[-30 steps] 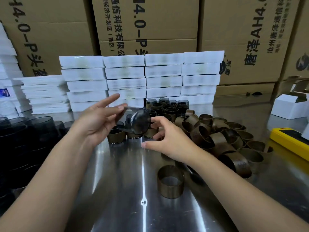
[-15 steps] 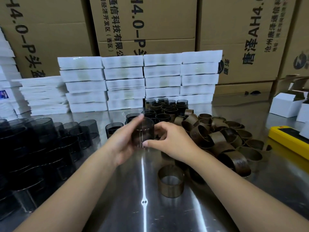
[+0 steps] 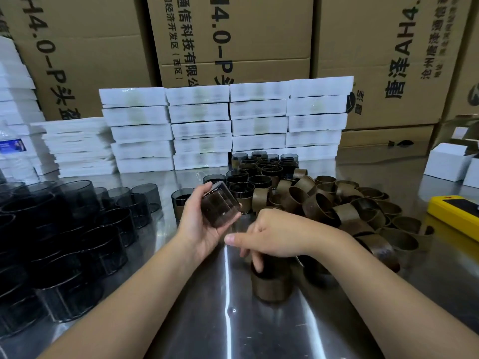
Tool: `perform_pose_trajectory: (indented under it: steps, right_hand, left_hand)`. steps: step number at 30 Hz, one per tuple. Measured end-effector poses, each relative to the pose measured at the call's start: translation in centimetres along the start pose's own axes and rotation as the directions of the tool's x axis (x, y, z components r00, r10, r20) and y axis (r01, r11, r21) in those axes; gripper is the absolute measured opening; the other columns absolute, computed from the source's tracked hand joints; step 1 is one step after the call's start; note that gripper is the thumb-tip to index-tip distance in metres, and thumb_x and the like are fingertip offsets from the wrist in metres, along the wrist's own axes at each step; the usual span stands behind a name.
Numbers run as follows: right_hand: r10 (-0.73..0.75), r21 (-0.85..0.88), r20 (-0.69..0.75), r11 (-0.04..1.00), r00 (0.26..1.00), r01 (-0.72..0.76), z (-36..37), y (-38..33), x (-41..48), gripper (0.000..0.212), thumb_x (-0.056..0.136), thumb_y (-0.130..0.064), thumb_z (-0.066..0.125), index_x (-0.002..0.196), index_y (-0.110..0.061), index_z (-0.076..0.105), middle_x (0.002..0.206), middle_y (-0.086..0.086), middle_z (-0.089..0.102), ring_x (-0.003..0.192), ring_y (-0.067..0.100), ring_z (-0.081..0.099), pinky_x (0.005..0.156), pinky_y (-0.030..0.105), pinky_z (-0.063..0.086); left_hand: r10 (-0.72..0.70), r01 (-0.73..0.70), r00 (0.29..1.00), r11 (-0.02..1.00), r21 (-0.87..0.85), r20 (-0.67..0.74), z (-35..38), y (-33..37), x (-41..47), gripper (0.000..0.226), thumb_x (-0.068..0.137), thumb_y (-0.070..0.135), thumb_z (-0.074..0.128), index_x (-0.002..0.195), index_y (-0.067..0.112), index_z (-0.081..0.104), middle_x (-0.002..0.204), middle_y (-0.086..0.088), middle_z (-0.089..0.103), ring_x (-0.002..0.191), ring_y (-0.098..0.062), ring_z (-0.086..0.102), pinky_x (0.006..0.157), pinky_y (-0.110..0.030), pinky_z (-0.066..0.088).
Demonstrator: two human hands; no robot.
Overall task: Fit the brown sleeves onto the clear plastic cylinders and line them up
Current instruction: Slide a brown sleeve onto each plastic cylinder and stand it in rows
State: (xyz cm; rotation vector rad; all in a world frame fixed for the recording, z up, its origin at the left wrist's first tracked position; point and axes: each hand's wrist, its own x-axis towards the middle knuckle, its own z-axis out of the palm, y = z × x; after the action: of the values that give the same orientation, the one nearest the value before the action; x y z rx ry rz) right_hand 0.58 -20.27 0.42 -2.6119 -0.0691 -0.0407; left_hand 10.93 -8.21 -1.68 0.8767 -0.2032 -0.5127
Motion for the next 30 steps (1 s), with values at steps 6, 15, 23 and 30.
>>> perform_pose_trajectory:
  steps: [6, 15, 23, 30]
  right_hand:
    - [0.108, 0.005, -0.220, 0.994, 0.970, -0.109, -0.4, 0.3, 0.2, 0.063, 0.092, -0.062, 0.033, 0.076, -0.020, 0.077, 0.035, -0.022, 0.047, 0.048, -0.005, 0.052, 0.051, 0.019, 0.033]
    - [0.097, -0.010, -0.468, 0.993, 0.878, -0.115, -0.5, 1.0, 0.6, 0.068, 0.068, -0.082, 0.038, 0.083, -0.025, 0.072, 0.085, -0.014, 0.063, 0.083, 0.004, 0.057, 0.079, 0.032, 0.050]
    - [0.104, 0.096, -0.677, 0.994, 0.729, -0.053, -0.3, 1.6, 1.1, 0.049, 0.070, -0.064, 0.063, 0.104, -0.030, 0.054, 0.107, -0.014, 0.051, 0.099, 0.006, 0.050, 0.077, 0.023, 0.038]
    - [0.011, 0.105, -0.754, 0.989, 0.657, 0.105, 0.2, 0.9, 0.9, 0.053, 0.071, -0.062, 0.062, 0.108, -0.039, 0.033, 0.106, -0.020, 0.045, 0.092, -0.003, 0.045, 0.072, 0.013, 0.034]
  left_hand:
    - [0.096, -0.100, 0.995, 0.982, -0.160, -0.035, -0.3, 0.6, 0.4, 0.026, 0.091, 0.026, 0.058, 0.105, 0.004, 0.059, 0.100, -0.021, 0.062, 0.105, -0.038, 0.060, 0.080, -0.045, 0.058]
    - [0.063, -0.067, 0.998, 0.974, -0.216, -0.027, -1.5, 1.5, 0.7, 0.030, 0.093, 0.033, 0.054, 0.102, 0.005, 0.061, 0.093, -0.018, 0.071, 0.091, -0.038, 0.070, 0.062, -0.034, 0.061]
    - [0.038, -0.035, 0.994, 0.999, -0.036, 0.105, -1.1, 0.7, 0.6, 0.041, 0.076, 0.032, 0.070, 0.108, 0.008, 0.061, 0.091, -0.020, 0.072, 0.088, -0.039, 0.071, 0.063, -0.033, 0.060]
    - [-0.044, 0.004, 0.980, 0.979, 0.204, 0.192, -0.7, -0.3, 0.1, 0.067, 0.065, 0.037, 0.073, 0.124, 0.010, 0.057, 0.103, -0.015, 0.073, 0.086, -0.030, 0.073, 0.057, -0.028, 0.058]
